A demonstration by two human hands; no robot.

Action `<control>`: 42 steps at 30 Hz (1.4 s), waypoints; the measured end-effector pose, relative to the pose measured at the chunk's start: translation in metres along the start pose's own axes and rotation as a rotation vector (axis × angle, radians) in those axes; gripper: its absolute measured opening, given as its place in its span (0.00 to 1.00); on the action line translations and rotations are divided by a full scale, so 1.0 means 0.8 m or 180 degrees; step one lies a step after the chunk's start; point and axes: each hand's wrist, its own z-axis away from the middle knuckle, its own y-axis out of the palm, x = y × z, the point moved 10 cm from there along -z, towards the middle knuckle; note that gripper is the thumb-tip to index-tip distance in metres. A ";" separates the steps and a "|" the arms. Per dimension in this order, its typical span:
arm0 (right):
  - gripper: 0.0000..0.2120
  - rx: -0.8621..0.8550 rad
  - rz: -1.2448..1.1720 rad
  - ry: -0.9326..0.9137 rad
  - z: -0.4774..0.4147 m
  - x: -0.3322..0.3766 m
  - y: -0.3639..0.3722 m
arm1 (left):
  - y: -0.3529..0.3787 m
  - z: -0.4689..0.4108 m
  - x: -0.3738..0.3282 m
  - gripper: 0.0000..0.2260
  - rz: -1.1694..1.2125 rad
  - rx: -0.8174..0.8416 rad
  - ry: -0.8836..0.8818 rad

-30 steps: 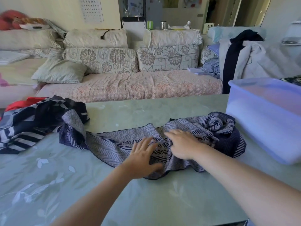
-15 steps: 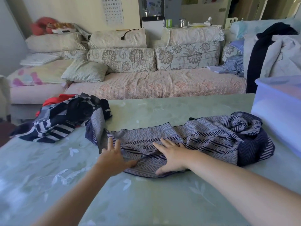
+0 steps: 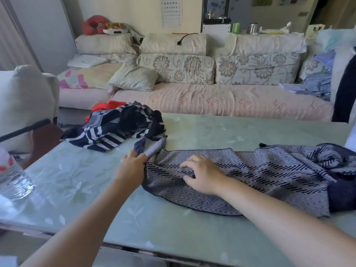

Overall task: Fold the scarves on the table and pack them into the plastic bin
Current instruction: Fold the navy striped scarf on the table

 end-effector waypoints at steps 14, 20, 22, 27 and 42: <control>0.11 -0.0024 0.0018 -0.0230 -0.058 0.124 0.063 | -0.027 0.016 0.075 0.17 0.0342 0.1009 -0.0687; 0.16 0.1586 -0.0528 -0.0589 -0.043 0.170 0.098 | -0.012 0.064 0.099 0.20 -0.0417 0.2106 -0.0479; 0.12 0.1270 -0.0931 -0.0359 -0.060 0.166 0.088 | -0.028 0.040 0.085 0.26 -0.0360 0.1260 -0.0306; 0.11 -0.0344 -0.0504 0.0281 -0.123 0.101 0.041 | -0.018 0.000 0.062 0.20 0.0131 0.0309 -0.0232; 0.30 0.0761 0.0563 0.0600 -0.171 0.051 0.123 | -0.051 0.029 0.208 0.17 -0.0696 0.0785 -0.1668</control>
